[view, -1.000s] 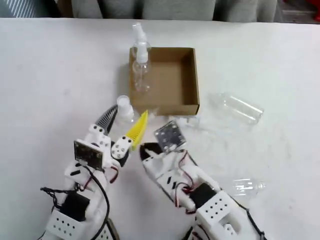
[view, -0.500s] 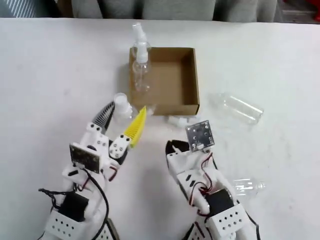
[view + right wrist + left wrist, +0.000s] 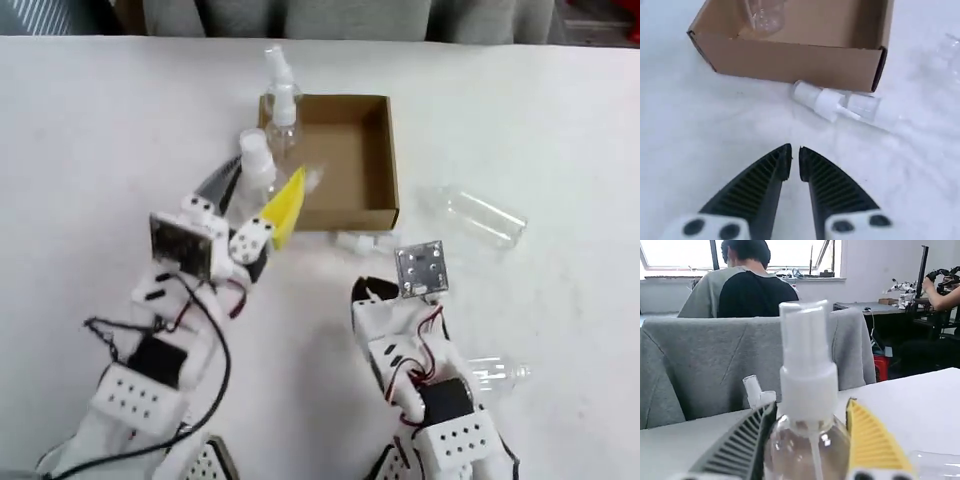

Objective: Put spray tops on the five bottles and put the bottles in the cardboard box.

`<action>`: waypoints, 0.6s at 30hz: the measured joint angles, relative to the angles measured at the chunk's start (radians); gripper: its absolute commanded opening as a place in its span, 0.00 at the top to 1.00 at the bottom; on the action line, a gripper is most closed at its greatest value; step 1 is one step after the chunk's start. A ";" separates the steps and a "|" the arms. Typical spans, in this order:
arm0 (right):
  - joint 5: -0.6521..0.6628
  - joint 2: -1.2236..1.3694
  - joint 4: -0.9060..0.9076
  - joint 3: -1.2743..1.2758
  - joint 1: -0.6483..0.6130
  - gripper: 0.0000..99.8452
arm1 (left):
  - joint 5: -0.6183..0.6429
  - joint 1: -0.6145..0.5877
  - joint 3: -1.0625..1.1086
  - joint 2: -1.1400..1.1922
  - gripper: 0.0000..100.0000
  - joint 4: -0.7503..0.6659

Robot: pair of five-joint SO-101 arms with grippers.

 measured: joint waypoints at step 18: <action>0.000 0.000 -0.006 0.020 0.014 0.99 | 0.043 -0.058 -0.279 0.781 0.94 -0.480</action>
